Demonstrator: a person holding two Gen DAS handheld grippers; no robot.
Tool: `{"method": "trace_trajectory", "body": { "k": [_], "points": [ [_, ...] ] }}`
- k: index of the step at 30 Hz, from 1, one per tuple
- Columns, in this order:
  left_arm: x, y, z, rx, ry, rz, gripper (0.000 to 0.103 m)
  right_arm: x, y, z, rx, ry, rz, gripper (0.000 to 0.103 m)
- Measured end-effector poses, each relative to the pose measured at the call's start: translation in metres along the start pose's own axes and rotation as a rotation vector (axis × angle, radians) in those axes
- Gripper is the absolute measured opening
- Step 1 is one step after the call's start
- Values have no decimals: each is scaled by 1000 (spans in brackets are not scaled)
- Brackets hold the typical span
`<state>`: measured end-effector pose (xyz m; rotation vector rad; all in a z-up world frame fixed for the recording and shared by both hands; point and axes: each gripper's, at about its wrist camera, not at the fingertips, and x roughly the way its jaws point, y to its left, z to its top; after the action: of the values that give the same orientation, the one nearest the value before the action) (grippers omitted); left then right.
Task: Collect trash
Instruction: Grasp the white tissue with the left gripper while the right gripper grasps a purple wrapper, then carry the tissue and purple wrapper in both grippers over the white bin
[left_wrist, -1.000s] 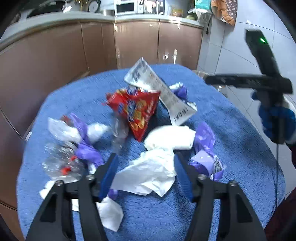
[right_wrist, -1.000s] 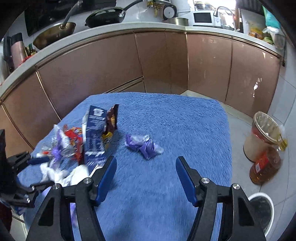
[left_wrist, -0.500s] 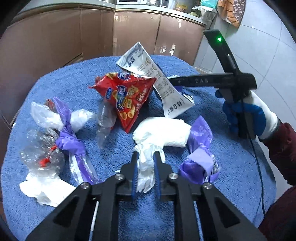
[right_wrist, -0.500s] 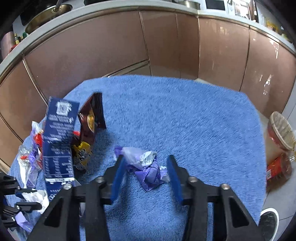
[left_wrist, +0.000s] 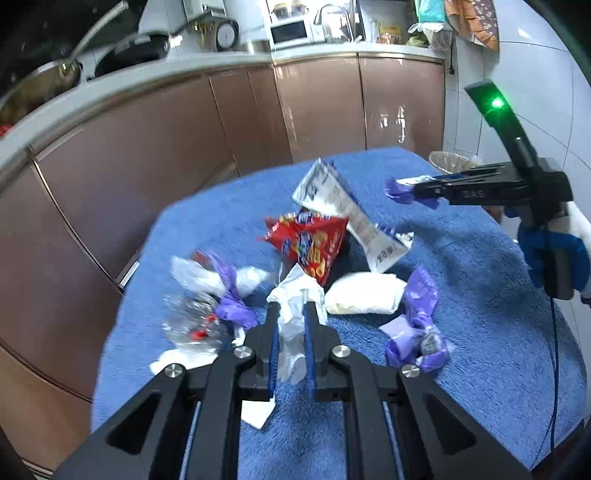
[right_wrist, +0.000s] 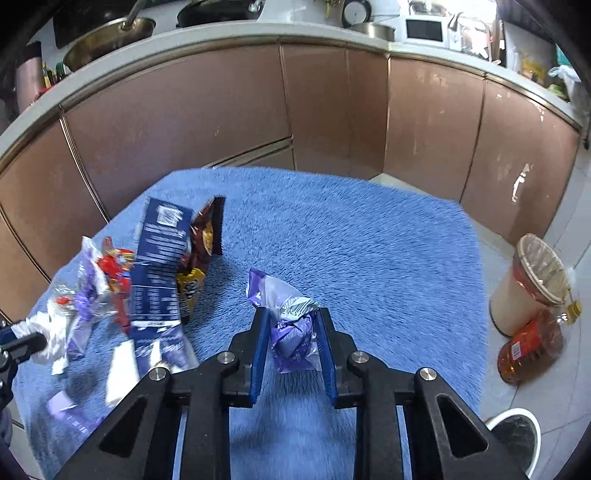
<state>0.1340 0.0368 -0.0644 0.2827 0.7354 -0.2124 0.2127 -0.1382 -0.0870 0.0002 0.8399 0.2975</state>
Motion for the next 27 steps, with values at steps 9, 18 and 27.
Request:
{"method": "trace_trajectory", "body": {
  "k": [9, 18, 27],
  "points": [
    [-57, -24, -1, 34, -109, 37, 11, -83, 19, -21, 22, -82, -6, 24],
    [-121, -49, -13, 54, -185, 51, 11, -149, 43, -43, 20, -168, 11, 24],
    [-152, -70, -15, 70, -244, 47, 11, -214, 48, -67, 38, -270, 3, 24]
  ]
}}
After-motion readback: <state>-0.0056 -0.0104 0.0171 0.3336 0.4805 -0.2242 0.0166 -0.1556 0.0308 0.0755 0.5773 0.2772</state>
